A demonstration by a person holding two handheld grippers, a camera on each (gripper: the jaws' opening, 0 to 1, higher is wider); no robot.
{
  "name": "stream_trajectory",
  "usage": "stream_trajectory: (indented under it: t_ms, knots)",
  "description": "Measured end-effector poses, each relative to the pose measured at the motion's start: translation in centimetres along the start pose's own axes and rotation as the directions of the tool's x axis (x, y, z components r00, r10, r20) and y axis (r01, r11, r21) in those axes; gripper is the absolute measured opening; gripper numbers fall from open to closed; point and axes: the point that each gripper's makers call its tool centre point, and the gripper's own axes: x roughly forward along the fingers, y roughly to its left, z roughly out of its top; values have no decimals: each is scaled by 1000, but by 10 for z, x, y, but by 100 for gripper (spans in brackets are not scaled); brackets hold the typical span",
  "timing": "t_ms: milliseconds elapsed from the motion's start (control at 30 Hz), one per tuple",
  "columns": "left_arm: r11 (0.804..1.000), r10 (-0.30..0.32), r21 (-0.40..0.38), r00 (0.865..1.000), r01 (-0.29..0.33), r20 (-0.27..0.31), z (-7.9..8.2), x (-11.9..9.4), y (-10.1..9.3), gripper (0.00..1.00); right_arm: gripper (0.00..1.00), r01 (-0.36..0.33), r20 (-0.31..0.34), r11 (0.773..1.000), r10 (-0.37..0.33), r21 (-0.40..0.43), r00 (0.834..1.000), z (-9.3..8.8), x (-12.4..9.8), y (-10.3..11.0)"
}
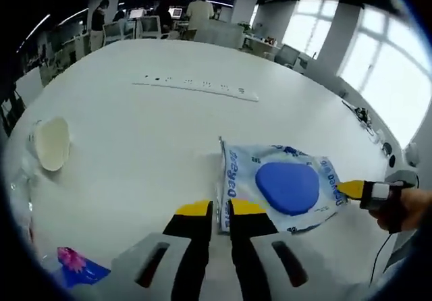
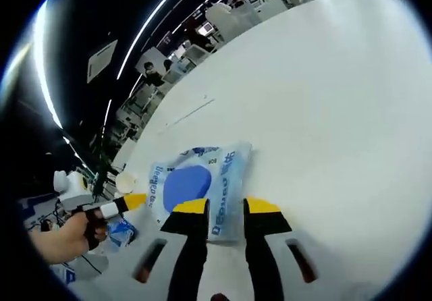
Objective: Arrange the tabletop items into an orderly group along one side of the table until the central work area is clear of visible clutter.
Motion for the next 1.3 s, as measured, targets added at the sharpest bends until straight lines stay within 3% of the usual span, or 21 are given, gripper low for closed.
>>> stream_trajectory:
  t_ms: [67, 133, 200, 300, 400, 767, 1300]
  knots:
    - [1000, -20, 14, 999, 19, 34, 8, -6, -7, 32, 29, -17, 23, 999, 18, -50, 1000, 6, -3, 7]
    - [999, -37, 43, 997, 34, 68, 16, -12, -13, 55, 32, -41, 33, 995, 44, -94, 998, 10, -6, 14]
    - [997, -39, 75, 996, 32, 86, 20, -14, -14, 81, 42, -49, 37, 991, 54, -121, 998, 12, -9, 18]
    - [995, -49, 91, 995, 41, 89, 22, -21, -17, 96, 61, -48, 38, 989, 54, -138, 998, 12, -15, 19]
    - [994, -64, 90, 995, 57, 82, 21, -27, -20, 100, 71, -46, 3, 991, 46, -129, 999, 5, -20, 18]
    - [993, -85, 91, 992, 76, 94, 25, -47, -23, 98, 67, -38, 7, 994, 39, -98, 999, 1, -41, 18]
    - [992, -98, 91, 990, 89, 98, 23, -65, -21, 91, 65, -54, 4, 993, 54, -101, 999, -3, -48, 28]
